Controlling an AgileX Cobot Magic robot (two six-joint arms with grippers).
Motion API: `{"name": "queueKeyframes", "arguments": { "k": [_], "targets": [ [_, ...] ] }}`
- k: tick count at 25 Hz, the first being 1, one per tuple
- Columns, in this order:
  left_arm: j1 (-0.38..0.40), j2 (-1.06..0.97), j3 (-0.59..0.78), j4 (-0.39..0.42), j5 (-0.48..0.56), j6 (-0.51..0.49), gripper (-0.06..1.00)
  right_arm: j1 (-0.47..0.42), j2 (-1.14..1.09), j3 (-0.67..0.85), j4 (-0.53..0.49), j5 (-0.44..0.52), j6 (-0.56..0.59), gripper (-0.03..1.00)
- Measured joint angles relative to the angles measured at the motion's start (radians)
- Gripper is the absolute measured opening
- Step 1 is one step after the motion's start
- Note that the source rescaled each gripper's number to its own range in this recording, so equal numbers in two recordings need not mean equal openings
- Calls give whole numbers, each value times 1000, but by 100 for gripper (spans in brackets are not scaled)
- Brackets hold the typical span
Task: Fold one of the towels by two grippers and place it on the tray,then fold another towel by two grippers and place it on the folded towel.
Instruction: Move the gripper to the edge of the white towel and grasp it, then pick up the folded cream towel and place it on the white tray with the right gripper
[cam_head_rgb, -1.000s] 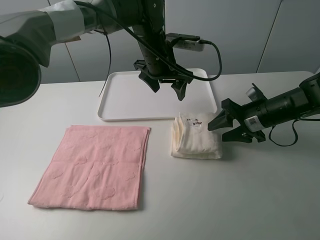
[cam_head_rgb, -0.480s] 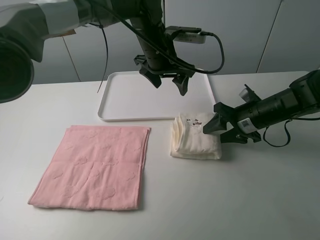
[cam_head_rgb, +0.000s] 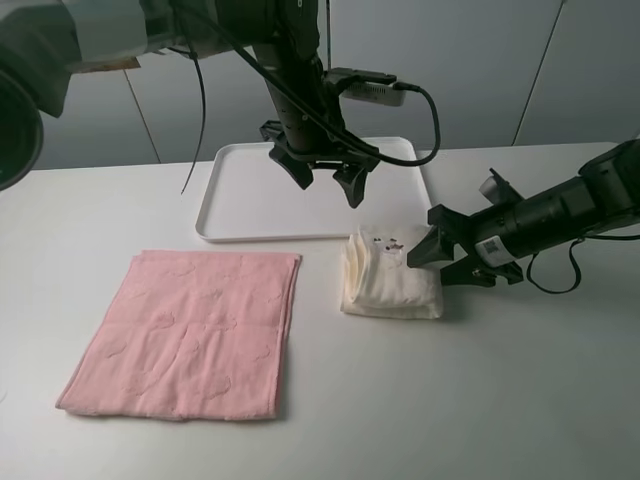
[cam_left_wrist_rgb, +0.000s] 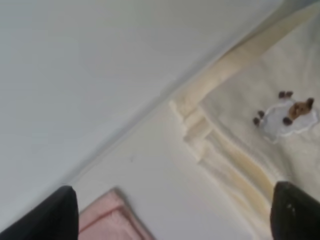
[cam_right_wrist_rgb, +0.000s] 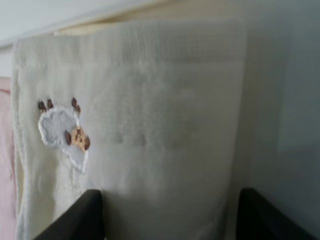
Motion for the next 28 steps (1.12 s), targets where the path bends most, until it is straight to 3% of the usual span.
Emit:
{"name": "queueKeyframes", "arguments": {
  "k": [10,12,16,17,28],
  "targets": [
    [0,-2,14,29,0,0,98,43,34,-8,17,9,0,58],
    [0,-2,14,29,0,0,98,44,36,-8,19,3,0,48],
    [0,-2,14,29,0,2,98,45,44,-8,9,-20,-14,10],
    [0,-2,14,29,0,4,98,45,44,-8,7,-20,-24,8],
    [0,-61,17,31,-2,66,98,45,36,-8,11,24,-47,8]
  ]
}}
